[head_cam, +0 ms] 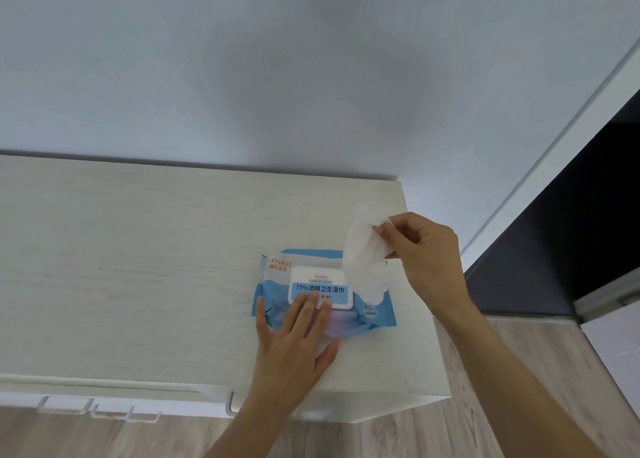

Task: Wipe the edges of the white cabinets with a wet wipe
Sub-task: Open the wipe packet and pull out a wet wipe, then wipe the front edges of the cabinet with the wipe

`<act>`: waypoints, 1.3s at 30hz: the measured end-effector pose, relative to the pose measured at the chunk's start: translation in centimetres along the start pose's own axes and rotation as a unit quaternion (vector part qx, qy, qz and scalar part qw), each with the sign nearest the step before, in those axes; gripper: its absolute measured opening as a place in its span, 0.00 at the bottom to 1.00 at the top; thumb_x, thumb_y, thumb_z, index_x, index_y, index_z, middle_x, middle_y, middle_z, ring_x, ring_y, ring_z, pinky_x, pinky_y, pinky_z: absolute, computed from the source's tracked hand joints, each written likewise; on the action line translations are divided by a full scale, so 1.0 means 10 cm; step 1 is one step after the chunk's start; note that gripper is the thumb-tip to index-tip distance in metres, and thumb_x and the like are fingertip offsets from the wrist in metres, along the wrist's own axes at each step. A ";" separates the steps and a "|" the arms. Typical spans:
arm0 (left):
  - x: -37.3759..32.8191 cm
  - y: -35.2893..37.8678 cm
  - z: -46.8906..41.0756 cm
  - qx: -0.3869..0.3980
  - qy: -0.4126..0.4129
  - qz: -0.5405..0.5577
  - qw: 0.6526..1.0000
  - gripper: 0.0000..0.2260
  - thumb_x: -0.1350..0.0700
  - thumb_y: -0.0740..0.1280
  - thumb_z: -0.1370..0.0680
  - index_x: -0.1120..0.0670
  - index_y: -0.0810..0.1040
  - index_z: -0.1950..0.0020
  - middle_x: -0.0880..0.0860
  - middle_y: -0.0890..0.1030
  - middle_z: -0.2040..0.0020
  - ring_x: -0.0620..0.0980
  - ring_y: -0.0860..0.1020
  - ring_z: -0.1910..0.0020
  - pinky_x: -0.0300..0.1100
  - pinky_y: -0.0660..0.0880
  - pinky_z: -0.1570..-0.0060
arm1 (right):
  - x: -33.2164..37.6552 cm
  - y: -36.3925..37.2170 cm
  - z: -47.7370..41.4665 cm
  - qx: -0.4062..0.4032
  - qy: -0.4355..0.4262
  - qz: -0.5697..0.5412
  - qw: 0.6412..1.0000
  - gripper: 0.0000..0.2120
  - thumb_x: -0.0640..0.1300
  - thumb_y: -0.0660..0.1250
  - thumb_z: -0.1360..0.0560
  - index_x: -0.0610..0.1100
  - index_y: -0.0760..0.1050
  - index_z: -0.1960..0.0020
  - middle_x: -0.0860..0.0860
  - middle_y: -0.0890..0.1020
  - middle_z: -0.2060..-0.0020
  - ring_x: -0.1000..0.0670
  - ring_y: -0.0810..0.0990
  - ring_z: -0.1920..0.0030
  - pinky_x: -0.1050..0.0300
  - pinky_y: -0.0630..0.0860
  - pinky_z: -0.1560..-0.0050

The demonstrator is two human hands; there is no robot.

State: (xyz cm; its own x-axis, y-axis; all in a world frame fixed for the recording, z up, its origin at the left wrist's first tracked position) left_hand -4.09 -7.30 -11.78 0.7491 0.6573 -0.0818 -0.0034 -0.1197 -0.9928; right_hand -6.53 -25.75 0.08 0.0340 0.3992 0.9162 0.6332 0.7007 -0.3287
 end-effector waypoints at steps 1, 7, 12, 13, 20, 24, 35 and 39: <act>0.00 0.02 0.00 0.009 -0.001 0.003 1.000 0.24 0.42 0.53 0.24 0.54 0.79 0.40 0.54 0.79 0.40 0.53 0.76 0.40 0.67 0.54 0.38 | -0.01 0.01 0.01 0.001 0.000 0.001 1.000 0.08 0.43 0.68 0.27 0.55 0.78 0.62 0.58 0.82 0.68 0.56 0.80 0.66 0.57 0.81 0.59; -0.04 -0.13 -0.02 0.068 -0.061 0.082 0.992 0.26 0.42 0.44 0.20 0.50 0.78 0.40 0.49 0.78 0.39 0.48 0.75 0.39 0.66 0.45 0.36 | 0.04 0.12 0.07 0.032 -0.016 0.009 0.999 0.12 0.43 0.68 0.27 0.59 0.75 0.63 0.65 0.80 0.68 0.62 0.78 0.65 0.70 0.75 0.63; 0.13 -0.53 -0.18 -0.086 -0.171 0.383 0.904 0.21 0.52 0.63 0.22 0.37 0.60 0.35 0.41 0.66 0.34 0.46 0.61 0.30 0.55 0.45 0.28 | 0.17 0.19 0.12 0.061 -0.057 0.032 0.996 0.13 0.42 0.67 0.26 0.60 0.74 0.60 0.66 0.78 0.66 0.66 0.76 0.62 0.74 0.72 0.62; 0.13 -0.69 -0.20 -0.113 -0.160 0.449 0.872 0.21 0.50 0.65 0.24 0.35 0.60 0.37 0.41 0.66 0.35 0.48 0.63 0.31 0.56 0.53 0.29 | 0.20 0.20 0.14 0.066 -0.066 0.036 0.995 0.13 0.41 0.66 0.25 0.61 0.73 0.60 0.66 0.78 0.65 0.67 0.76 0.61 0.75 0.71 0.62; 0.09 -1.29 -0.20 -0.197 -0.094 0.503 0.836 0.15 0.49 0.65 0.27 0.41 0.71 0.42 0.38 0.76 0.47 0.34 0.75 0.48 0.30 0.71 0.45 | 0.41 0.41 0.36 0.128 -0.144 0.051 0.980 0.10 0.39 0.65 0.25 0.55 0.74 0.54 0.69 0.75 0.62 0.69 0.76 0.59 0.78 0.70 0.57; 0.33 -1.31 0.04 -0.242 -0.113 0.476 0.838 0.06 0.61 0.69 0.27 0.52 0.80 0.52 0.44 0.81 0.56 0.39 0.78 0.56 0.25 0.72 0.57 | 0.54 0.57 0.56 0.145 -0.139 0.049 0.978 0.15 0.40 0.66 0.25 0.62 0.72 0.58 0.72 0.75 0.65 0.68 0.76 0.59 0.76 0.71 0.58; 1.39 -1.41 1.06 -0.189 -0.068 0.560 0.804 0.10 0.46 0.69 0.31 0.50 0.72 0.65 0.47 0.79 0.66 0.43 0.78 0.65 0.30 0.72 0.69 | 0.91 1.43 1.48 0.077 -0.053 0.046 0.995 0.10 0.47 0.73 0.33 0.51 0.72 0.66 0.56 0.77 0.67 0.60 0.73 0.65 0.71 0.69 0.63; 1.74 -1.29 1.47 -0.123 -0.027 0.488 0.864 0.09 0.56 0.73 0.30 0.43 0.76 0.63 0.38 0.80 0.65 0.37 0.78 0.63 0.25 0.68 0.67 | 0.81 1.77 1.95 0.051 0.019 -0.003 0.999 0.10 0.47 0.72 0.32 0.47 0.73 0.66 0.53 0.79 0.68 0.57 0.72 0.69 0.69 0.69 0.68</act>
State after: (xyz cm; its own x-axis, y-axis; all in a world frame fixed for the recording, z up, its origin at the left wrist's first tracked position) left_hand -0.78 16.61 -1.72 0.4372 0.1879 -0.8795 -0.4686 -0.7871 -0.4011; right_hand -10.16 1.42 -2.76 0.0622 0.3735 0.9256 0.5517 0.7599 -0.3437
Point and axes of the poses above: each hand's wrist, its own z-axis away from the middle knuckle, its own y-axis out of the palm, x = y × z, the point moved 5 cm from there along -z, towards the middle knuckle
